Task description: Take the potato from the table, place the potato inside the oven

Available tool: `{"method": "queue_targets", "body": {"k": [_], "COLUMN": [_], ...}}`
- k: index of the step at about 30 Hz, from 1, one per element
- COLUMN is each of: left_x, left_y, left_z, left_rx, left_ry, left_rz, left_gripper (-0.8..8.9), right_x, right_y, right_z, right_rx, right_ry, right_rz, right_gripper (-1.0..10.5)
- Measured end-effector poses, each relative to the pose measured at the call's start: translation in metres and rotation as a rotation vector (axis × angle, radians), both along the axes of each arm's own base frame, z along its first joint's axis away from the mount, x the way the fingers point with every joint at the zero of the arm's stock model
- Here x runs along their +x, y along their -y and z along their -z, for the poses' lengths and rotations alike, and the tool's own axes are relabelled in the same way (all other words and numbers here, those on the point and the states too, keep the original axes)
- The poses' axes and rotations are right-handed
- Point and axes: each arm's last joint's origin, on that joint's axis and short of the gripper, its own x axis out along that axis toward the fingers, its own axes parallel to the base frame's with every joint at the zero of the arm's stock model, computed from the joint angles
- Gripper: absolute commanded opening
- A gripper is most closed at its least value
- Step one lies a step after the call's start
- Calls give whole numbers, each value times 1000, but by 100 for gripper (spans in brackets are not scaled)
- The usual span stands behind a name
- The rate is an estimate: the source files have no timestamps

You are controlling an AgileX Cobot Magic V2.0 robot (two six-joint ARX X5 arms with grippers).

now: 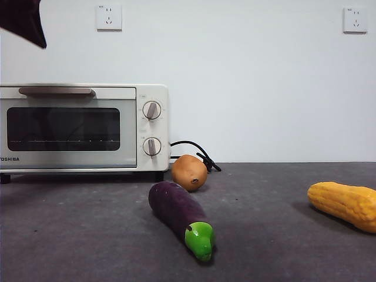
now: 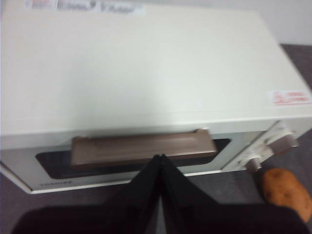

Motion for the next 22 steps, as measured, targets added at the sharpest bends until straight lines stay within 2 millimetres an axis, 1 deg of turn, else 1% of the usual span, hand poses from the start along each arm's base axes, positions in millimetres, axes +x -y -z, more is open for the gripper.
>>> {"method": "queue_targets", "body": {"k": [3,7,10,13,16,22], "left_x": [8,16,20,23,27,37], "left_y": [-9,-21,-30,-36,-41,-43], "left_z": [9,18,23,27,29,38], "left_rx": [-48,-160,-226,-266,-282,-306], "left_ry": [-29,-64,-80,-92,-87,-88], "left_rz": [8,25,21,13,9,6], "left_gripper": [-5,-5,-5,-5,-5,-5], "right_x": [8,25,35,45,53,61], "right_y": [0,0,-1,-1,-1,-1], "right_z": [-15,-35,-43,-47,-47,-44], "right_rx": [-36,-48,-42,-41,-41,-47], "right_ry": [-58,-64,-73,-91,-119,-157], "right_rz": [-22,-37,-72,-90,-96,-103], "right_gripper": [1,1,1,1,1,1]}}
